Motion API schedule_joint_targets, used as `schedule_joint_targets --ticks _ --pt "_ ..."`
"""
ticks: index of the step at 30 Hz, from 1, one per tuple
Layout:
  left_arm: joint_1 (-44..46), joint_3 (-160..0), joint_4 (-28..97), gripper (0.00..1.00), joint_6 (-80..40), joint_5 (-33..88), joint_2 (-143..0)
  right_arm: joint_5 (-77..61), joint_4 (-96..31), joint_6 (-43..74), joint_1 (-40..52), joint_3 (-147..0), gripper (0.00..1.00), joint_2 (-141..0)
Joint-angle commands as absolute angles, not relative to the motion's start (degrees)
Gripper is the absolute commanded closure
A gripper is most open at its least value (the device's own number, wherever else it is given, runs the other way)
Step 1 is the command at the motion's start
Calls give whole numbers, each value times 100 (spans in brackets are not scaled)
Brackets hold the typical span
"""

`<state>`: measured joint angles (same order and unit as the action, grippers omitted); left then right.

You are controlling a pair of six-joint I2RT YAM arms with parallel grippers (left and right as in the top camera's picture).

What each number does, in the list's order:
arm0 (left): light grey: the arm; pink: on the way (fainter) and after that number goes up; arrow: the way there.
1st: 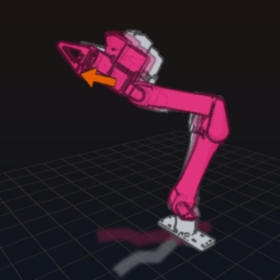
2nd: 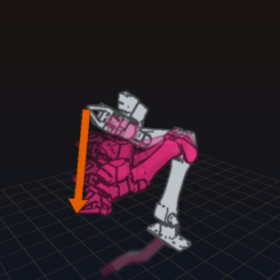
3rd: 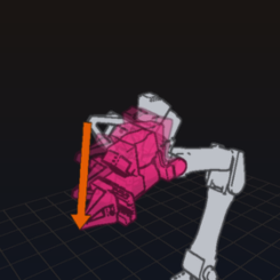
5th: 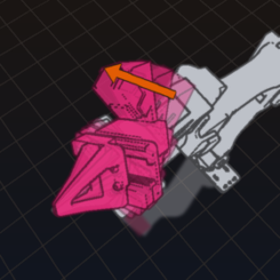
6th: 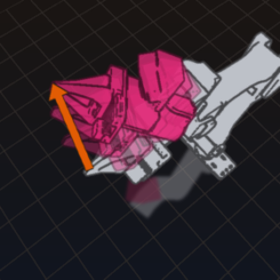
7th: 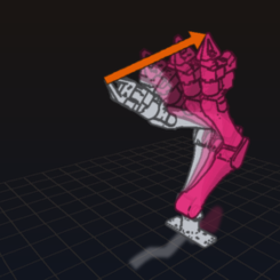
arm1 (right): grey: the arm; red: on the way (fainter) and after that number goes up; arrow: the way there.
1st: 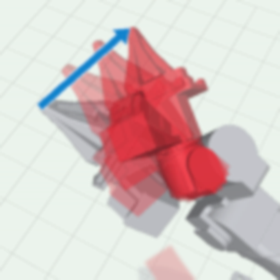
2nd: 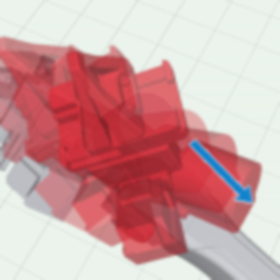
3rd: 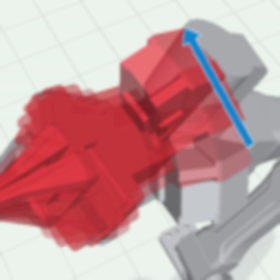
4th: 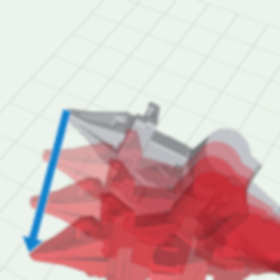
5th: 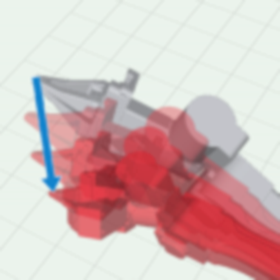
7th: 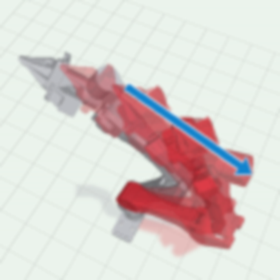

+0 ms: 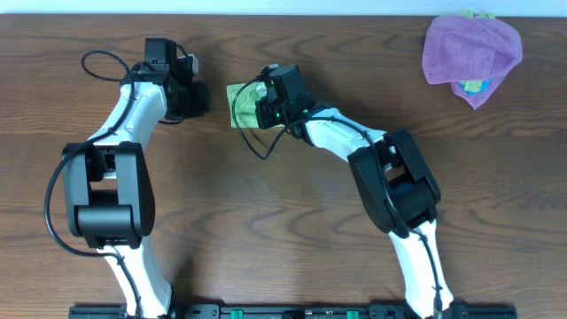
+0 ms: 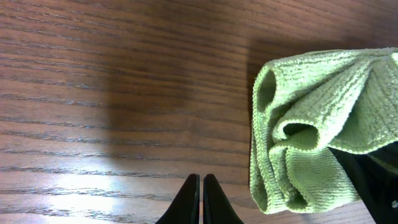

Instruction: Fold the cloth

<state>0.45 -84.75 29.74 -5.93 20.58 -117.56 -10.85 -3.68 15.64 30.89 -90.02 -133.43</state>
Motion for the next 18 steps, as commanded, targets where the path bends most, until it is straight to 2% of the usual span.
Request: schedule_joint_targets --ticks 1,18 --pt "30 -8335 2976 94 -532 2056 -11690 -884 -781 1476 2980 -8840 99 -13502" --pt "36 -8189 2757 94 -696 2078 -11690 -1594 -1411 1671 3013 -8840 98 -13395"
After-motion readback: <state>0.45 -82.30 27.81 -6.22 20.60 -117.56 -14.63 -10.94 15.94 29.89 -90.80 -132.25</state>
